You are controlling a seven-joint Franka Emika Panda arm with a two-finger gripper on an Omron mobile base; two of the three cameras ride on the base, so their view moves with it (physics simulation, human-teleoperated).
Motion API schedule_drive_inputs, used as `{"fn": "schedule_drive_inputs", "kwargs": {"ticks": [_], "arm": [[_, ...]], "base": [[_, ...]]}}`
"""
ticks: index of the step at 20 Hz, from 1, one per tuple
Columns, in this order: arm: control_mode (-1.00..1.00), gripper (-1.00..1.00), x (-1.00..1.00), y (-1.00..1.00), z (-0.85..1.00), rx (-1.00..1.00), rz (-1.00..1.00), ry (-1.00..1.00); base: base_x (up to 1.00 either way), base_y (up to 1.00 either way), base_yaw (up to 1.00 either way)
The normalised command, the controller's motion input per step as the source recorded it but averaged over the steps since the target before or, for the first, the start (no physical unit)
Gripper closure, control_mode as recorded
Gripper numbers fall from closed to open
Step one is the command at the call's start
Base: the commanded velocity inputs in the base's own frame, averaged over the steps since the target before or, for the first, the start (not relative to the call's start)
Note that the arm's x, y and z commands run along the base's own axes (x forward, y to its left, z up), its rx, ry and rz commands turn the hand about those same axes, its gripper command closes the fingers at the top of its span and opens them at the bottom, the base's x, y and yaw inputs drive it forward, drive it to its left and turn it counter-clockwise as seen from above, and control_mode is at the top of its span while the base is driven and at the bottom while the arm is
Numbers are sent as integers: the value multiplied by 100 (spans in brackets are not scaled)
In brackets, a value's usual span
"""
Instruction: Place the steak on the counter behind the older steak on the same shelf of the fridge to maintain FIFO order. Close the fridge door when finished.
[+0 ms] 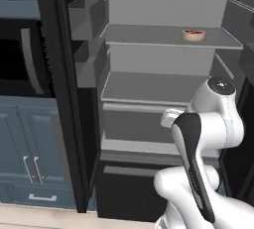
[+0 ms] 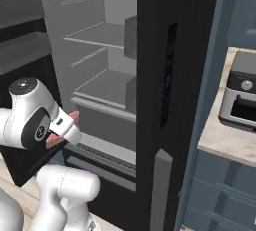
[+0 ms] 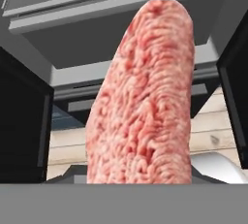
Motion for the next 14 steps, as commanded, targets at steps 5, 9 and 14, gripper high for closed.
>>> {"fn": "schedule_drive_inputs", "kwargs": {"ticks": [5, 9, 14], "arm": [[100, 100, 0, 0, 0, 0, 0, 0], [100, 100, 0, 0, 0, 0, 0, 0], [100, 100, 0, 0, 0, 0, 0, 0]], "base": [[54, 1, -31], [51, 0, -23], [43, 15, -15]]}}
